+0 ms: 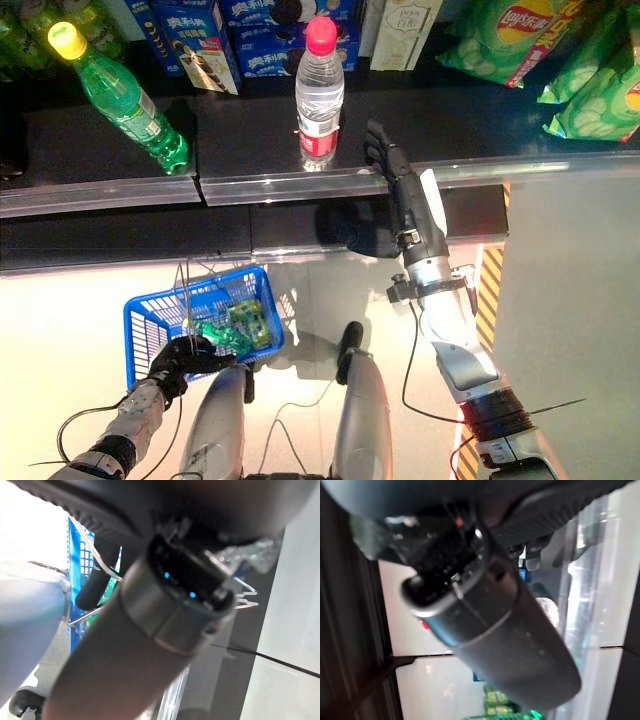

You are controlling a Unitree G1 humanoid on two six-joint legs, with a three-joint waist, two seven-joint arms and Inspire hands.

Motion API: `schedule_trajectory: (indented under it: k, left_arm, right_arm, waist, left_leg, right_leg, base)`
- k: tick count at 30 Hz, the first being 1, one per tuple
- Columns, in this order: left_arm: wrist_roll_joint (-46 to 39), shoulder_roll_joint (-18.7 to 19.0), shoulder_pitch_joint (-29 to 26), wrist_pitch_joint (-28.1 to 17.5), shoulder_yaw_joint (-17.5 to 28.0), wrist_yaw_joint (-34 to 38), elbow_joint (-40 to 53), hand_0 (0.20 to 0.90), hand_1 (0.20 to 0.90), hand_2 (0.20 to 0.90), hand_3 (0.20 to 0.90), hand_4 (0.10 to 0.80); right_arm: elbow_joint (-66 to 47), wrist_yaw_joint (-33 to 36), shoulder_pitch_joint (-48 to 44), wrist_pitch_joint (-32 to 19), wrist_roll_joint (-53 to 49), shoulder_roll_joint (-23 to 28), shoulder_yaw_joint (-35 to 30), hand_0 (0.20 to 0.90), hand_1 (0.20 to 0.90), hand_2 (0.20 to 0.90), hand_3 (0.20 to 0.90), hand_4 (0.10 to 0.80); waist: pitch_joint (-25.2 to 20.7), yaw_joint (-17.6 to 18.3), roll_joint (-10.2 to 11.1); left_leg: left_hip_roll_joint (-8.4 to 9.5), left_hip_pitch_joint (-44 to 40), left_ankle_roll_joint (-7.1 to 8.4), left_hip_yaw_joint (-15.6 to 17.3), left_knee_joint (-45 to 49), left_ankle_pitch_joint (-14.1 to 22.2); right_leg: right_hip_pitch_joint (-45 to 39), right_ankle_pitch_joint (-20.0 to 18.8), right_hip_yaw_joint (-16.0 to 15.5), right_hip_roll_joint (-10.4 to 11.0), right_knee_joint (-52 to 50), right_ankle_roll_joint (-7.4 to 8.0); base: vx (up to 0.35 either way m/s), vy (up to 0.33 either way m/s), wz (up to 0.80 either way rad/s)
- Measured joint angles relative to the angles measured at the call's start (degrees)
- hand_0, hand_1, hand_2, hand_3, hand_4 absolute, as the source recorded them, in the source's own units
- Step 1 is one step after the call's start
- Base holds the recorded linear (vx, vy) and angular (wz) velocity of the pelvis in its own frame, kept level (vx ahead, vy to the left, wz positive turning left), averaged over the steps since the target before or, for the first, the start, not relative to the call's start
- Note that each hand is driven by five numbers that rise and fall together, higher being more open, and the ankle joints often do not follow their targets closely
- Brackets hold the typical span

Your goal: Pick up the drink and place into the basket.

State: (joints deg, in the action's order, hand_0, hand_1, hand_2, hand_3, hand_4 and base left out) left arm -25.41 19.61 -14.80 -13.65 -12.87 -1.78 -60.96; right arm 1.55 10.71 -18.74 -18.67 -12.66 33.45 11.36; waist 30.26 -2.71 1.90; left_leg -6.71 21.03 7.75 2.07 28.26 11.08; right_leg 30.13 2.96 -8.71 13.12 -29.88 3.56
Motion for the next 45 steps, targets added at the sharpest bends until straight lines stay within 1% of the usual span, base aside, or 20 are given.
schedule_trajectory:
  k: [5,7,10,13,16,21,24,27,31,36,42,45]
  left_arm:
    - [0.07,-0.15,-0.06,2.08,-0.14,0.02,0.21,0.3,0.3,0.3,0.2,0.1]
    - [0.09,-0.17,-0.05,2.44,-0.4,0.01,0.18,0.3,0.3,0.3,0.2,0.1]
    - [0.19,-0.18,-0.05,2.55,-0.65,0.03,0.21,0.3,0.3,0.3,0.2,0.1]
    - [0.46,-0.22,-0.11,3.05,-1.05,0.04,0.27,0.3,0.3,0.3,0.2,0.1]
    - [0.5,-0.29,-0.17,3.31,-2.06,0.02,0.3,0.3,0.3,0.3,0.2,0.1]
    - [0.51,-0.29,-0.27,3.6,-2.06,-0.06,0.34,0.3,0.3,0.3,0.2,0.1]
    - [0.6,-0.29,-0.44,3.97,-2.22,-0.19,0.25,0.3,0.3,0.3,0.2,0.1]
    - [0.64,-0.29,-0.49,4.2,-2.28,-0.28,0.38,0.3,0.3,0.3,0.2,0.1]
    - [0.62,-0.29,-0.51,4.36,-2.26,-0.29,0.57,0.3,0.3,0.3,0.2,0.1]
    - [0.64,-0.28,-0.55,4.56,-2.28,-0.36,0.76,0.3,0.3,0.3,0.2,0.1]
    - [0.63,-0.28,-0.8,4.64,-2.6,-0.43,0.69,0.3,0.3,0.3,0.2,0.1]
    - [0.57,-0.27,-1.17,4.64,-3.63,-0.43,0.66,0.3,0.3,0.3,0.2,0.1]
  right_arm:
    - [4.26,0.71,-3.25,0.0,-5.5,-0.3,-0.01,0.9,0.9,0.9,0.9,0.8]
    - [5.07,0.83,-4.26,0.0,-7.67,-0.3,-0.61,0.9,0.9,0.9,0.9,0.8]
    - [6.02,0.83,-5.14,0.0,-7.86,-0.32,-0.94,0.9,0.9,0.9,0.9,0.8]
    - [9.53,0.76,-7.64,0.06,-10.18,-1.01,-1.06,0.9,0.9,0.9,0.9,0.8]
    - [12.32,0.87,-9.39,0.73,-11.8,-1.23,-1.11,0.9,0.9,0.9,0.9,0.8]
    - [14.14,0.9,-11.59,2.91,-12.22,-1.24,-0.99,0.9,0.9,0.9,0.9,0.8]
    - [17.77,0.78,-14.41,4.38,-12.78,-1.24,-0.82,0.9,0.9,0.9,0.9,0.8]
    - [19.71,0.85,-16.05,4.96,-12.82,-1.19,-0.82,0.9,0.9,0.9,0.9,0.8]
    - [19.7,0.85,-16.22,4.99,-12.81,-1.21,-0.82,0.9,0.9,0.9,0.9,0.8]
    - [20.02,0.81,-16.47,6.53,-12.8,-1.2,-0.46,0.9,0.9,0.9,0.9,0.8]
    - [24.81,0.17,-19.53,7.2,-13.88,-1.2,3.28,0.9,0.9,0.9,0.9,0.8]
    - [26.91,-0.69,-21.87,7.89,-14.44,-1.2,4.37,0.9,0.9,0.9,0.9,0.8]
  waist:
    - [0.16,-0.67,-0.21]
    - [0.18,-0.97,-0.26]
    - [0.19,-0.98,-0.28]
    - [0.27,-1.18,-0.43]
    - [0.45,-1.8,-0.75]
    - [0.49,-2.09,-0.82]
    - [0.55,-2.42,-0.92]
    - [0.61,-2.93,-1.04]
    - [0.62,-3.38,-1.12]
    - [0.64,-3.45,-1.16]
    - [0.68,-3.48,-1.24]
    - [0.73,-3.54,-1.67]
  left_leg:
    - [0.02,-1.58,0.03,-0.32,0.68,-0.02]
    - [0.03,-2.01,0.01,-0.38,0.67,0.0]
    - [0.13,-2.05,-0.02,-0.46,0.79,0.01]
    - [0.4,-2.32,-0.35,-0.7,1.03,0.11]
    - [0.57,-3.04,-0.1,-0.86,1.04,-0.05]
    - [0.83,-3.1,-0.15,-1.02,1.87,-0.02]
    - [0.87,-3.65,-0.15,-1.1,1.86,-0.02]
    - [0.95,-3.89,-0.21,-1.11,1.79,0.02]
    - [0.96,-3.87,-0.21,-1.19,1.79,0.02]
    - [1.03,-3.83,-0.2,-1.26,1.81,0.01]
    - [1.17,-3.78,-0.21,-1.29,1.79,0.01]
    - [1.23,-3.62,-0.22,-1.49,1.77,0.01]
  right_leg:
    - [-2.05,0.04,-0.37,0.12,-0.03,0.01]
    - [-2.61,0.27,-0.43,0.18,0.04,-0.22]
    - [-2.73,0.33,-0.47,0.35,0.05,-0.32]
    - [-3.19,0.5,-0.49,0.65,-0.16,0.02]
    - [-3.9,0.56,-0.64,0.79,-0.2,0.09]
    - [-4.24,0.48,-0.7,1.03,-0.81,-0.05]
    - [-4.84,0.52,-0.78,1.1,-0.88,-0.04]
    - [-5.05,0.92,-0.79,1.25,-0.95,0.21]
    - [-5.06,0.92,-0.8,1.24,-0.99,0.21]
    - [-5.07,0.97,-0.81,1.28,-1.07,0.26]
    - [-5.07,1.01,-0.85,1.43,-1.07,0.31]
    - [-5.07,1.03,-1.09,1.55,-1.07,0.35]
  base:
    - [0.074,-0.004,0.03]
    - [0.049,0.0,0.03]
    - [0.034,0.005,0.03]
    - [0.077,0.01,0.04]
    - [0.082,0.004,0.03]
    - [0.035,0.002,0.02]
    - [0.035,0.001,0.01]
    - [0.0,0.0,0.0]
    - [0.017,-0.007,0.01]
    - [0.0,0.0,0.0]
    - [0.0,0.0,0.0]
    - [-0.012,0.015,0.04]
